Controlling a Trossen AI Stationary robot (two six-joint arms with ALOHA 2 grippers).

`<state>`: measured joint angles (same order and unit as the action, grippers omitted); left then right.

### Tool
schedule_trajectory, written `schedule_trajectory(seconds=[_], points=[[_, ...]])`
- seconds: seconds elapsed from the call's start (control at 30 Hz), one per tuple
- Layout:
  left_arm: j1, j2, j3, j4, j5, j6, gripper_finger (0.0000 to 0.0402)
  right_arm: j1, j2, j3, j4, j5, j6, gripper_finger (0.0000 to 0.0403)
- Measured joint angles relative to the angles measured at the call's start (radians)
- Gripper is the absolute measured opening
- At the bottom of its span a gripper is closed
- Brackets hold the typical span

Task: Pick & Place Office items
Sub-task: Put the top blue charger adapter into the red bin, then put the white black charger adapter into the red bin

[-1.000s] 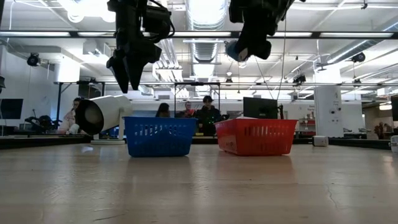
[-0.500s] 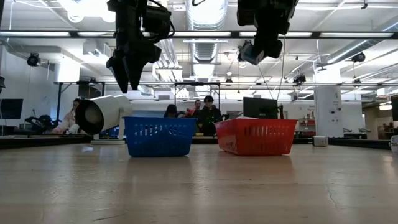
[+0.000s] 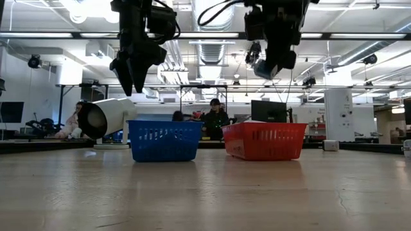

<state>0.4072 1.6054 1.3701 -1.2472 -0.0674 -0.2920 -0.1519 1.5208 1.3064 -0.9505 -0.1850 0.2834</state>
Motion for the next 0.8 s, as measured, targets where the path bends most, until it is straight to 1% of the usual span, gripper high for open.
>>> schedule_trajectory(seconds=[0.13, 0.3, 0.53, 0.57, 0.6, 0.73, 0.8], points=[[0.000, 0.000, 0.000, 0.000, 0.000, 0.000, 0.0332, -0.007, 0.059, 0.000, 0.011, -0.027, -0.010, 0.0116], [0.000, 0.000, 0.000, 0.000, 0.000, 0.000, 0.0332, -0.005, 0.133, 0.023, 0.011, -0.036, -0.041, 0.0116], [0.000, 0.000, 0.000, -0.003, 0.000, 0.000, 0.0332, -0.012, 0.142, 0.062, 0.021, -0.036, -0.063, 0.0116], [0.000, 0.000, 0.000, -0.003, 0.000, 0.000, 0.0332, -0.015, 0.137, 0.064, 0.021, -0.036, -0.063, 0.0126], [0.000, 0.000, 0.000, -0.003, 0.000, 0.000, 0.0332, -0.019, 0.134, 0.066, 0.021, -0.036, -0.060, 0.0144], [0.000, 0.000, 0.000, -0.003, 0.000, 0.002, 0.0332, -0.028, 0.127, 0.066, 0.011, -0.034, -0.055, 0.0246], [0.000, 0.000, 0.000, -0.003, 0.000, 0.004, 0.0332, -0.029, 0.127, 0.065, 0.006, -0.046, -0.051, 0.0285]])
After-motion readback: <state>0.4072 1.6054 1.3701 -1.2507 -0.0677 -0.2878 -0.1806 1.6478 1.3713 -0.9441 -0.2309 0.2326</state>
